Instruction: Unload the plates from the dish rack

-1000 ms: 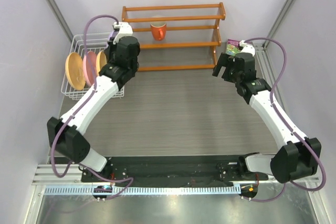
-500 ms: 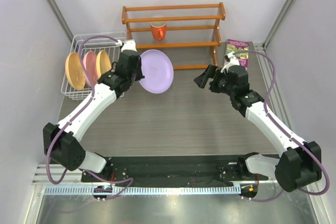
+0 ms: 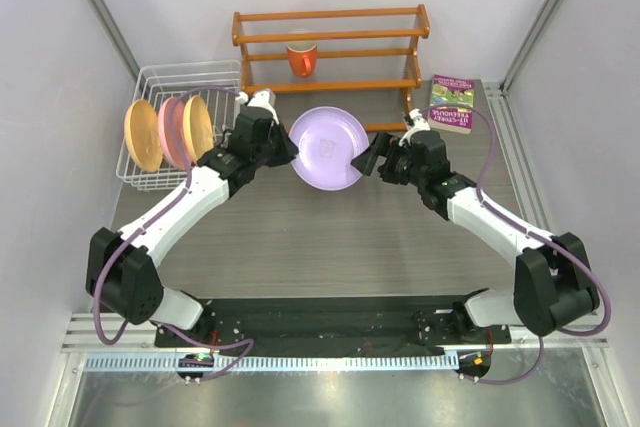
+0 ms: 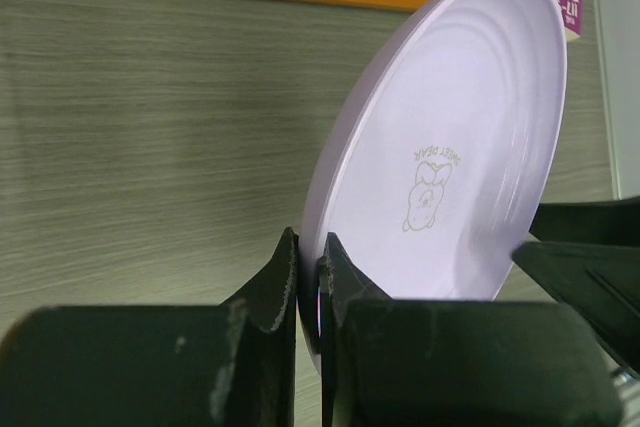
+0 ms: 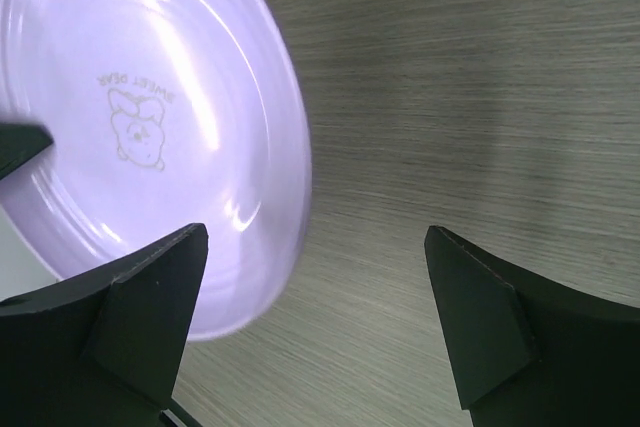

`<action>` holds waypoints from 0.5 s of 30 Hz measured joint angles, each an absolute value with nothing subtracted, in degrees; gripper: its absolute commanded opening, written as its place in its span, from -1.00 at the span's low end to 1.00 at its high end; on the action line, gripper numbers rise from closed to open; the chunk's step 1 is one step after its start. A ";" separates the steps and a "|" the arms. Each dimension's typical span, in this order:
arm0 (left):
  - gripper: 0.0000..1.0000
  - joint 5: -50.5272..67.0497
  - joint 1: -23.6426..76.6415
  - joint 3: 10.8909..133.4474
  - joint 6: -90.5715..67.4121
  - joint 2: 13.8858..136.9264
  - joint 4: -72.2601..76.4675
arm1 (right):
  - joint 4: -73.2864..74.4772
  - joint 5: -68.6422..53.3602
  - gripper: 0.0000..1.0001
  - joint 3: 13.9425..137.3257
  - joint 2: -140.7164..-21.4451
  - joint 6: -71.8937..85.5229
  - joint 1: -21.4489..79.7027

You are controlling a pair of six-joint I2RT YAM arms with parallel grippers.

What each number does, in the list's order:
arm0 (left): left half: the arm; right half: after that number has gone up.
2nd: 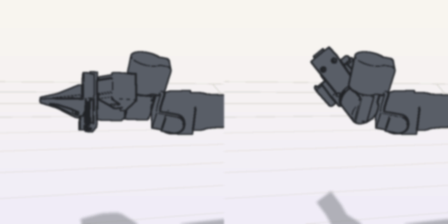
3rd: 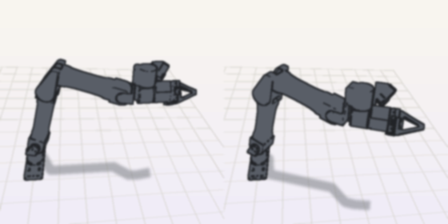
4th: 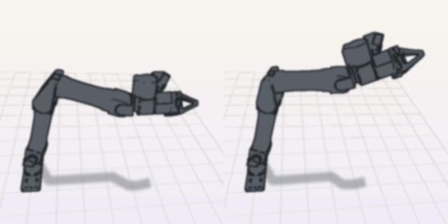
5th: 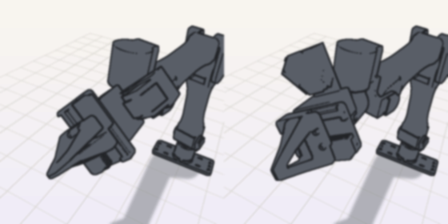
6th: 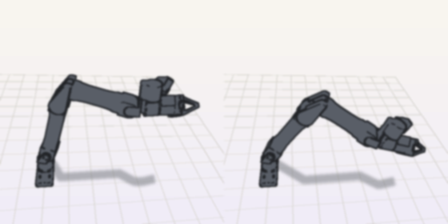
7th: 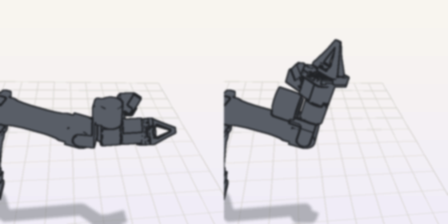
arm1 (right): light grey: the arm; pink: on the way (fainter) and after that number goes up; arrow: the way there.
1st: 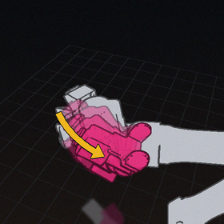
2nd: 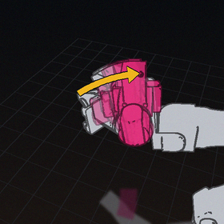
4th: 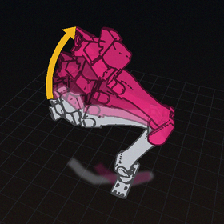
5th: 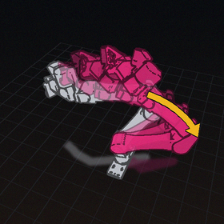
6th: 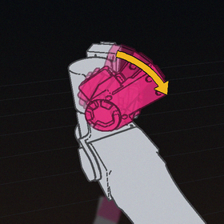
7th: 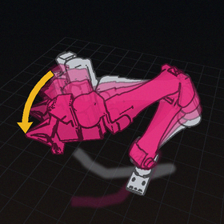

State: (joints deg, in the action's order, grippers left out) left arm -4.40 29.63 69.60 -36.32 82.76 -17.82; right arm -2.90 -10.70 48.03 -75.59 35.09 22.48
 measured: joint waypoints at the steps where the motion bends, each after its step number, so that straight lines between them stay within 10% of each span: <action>1: -1.00 -3.99 29.93 69.08 -36.75 82.76 -17.32 | -3.31 -10.70 0.66 48.03 -76.62 35.22 22.74; 6: -1.00 -2.76 31.33 66.35 -37.56 82.32 -15.73 | -3.62 -10.52 -0.97 48.10 -79.83 35.75 23.11; 9: -0.88 -3.84 31.51 64.58 -37.45 81.71 -15.81 | -3.46 -10.46 -0.98 48.42 -80.05 36.95 23.14; 10: -0.20 -3.81 31.38 63.99 -37.78 81.47 -15.66 | -3.42 -10.09 -0.98 48.69 -79.85 37.12 23.14; 15: 0.98 -4.16 31.62 63.53 -36.80 79.20 -14.31 | 0.99 -5.85 -0.97 48.99 -77.30 35.42 23.27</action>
State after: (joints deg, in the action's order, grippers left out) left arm -4.16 31.62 63.53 -36.80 79.20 -14.31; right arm 0.99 -5.85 48.99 -77.30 35.42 23.27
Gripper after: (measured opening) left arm 0.658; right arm 0.055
